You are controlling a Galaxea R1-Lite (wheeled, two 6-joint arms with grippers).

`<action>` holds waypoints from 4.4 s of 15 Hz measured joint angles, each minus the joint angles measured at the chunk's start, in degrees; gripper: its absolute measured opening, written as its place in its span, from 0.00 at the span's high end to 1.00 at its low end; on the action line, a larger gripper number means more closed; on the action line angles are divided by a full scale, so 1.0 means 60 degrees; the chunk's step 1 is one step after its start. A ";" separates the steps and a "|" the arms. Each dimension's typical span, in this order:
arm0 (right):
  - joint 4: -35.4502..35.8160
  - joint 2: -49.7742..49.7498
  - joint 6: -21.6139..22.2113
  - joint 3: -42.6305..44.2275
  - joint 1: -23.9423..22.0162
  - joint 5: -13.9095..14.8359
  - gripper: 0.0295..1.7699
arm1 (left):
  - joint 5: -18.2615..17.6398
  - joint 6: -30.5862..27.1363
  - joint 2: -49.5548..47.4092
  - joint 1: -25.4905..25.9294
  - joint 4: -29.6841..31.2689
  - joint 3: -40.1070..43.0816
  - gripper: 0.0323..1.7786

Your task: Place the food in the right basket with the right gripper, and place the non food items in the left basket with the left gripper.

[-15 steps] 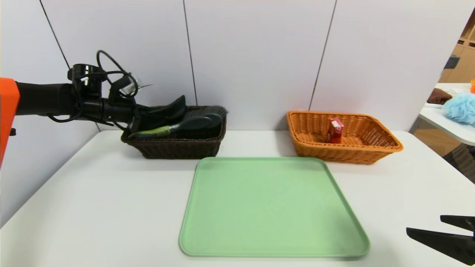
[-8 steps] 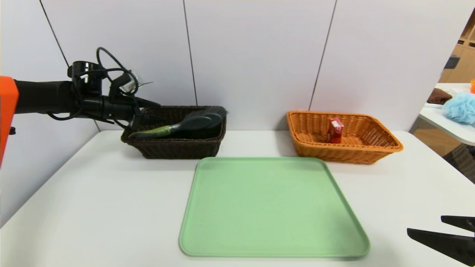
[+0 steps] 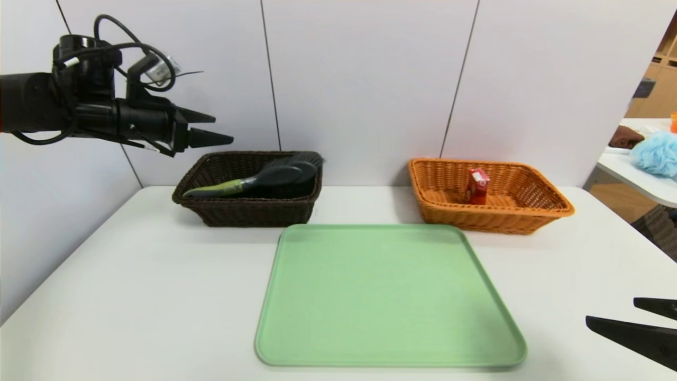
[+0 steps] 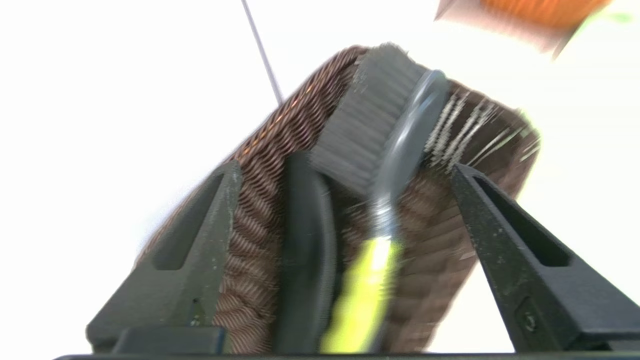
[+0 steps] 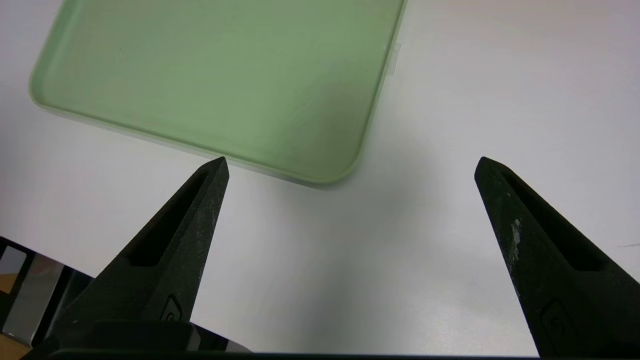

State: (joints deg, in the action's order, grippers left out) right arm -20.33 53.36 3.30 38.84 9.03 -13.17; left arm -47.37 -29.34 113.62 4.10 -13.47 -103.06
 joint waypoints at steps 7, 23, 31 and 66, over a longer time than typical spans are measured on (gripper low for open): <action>-0.0075 -0.0855 -0.0059 0.0307 -0.0010 0.0128 0.04 | 0.3060 0.2282 -0.2261 -0.0069 -0.1658 0.0888 0.09; -0.0138 -0.3373 -0.0165 -0.0035 -0.0134 0.2121 0.04 | 0.6292 0.4754 -0.7010 -0.0321 -0.0146 0.7522 0.05; -0.0116 -0.4488 -0.0595 -0.0731 -0.0740 0.2103 0.04 | 0.6242 0.4890 -0.9202 -0.0293 0.1097 0.9901 0.05; -0.2046 -0.6776 -0.0683 -0.0957 -0.1721 0.1331 0.04 | 0.4795 0.4344 -1.5929 -0.0307 0.1002 1.4982 0.05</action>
State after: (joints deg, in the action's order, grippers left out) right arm -32.61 12.70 -0.79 33.10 -1.29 -5.18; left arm -18.60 -3.28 18.04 2.26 -7.46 -13.17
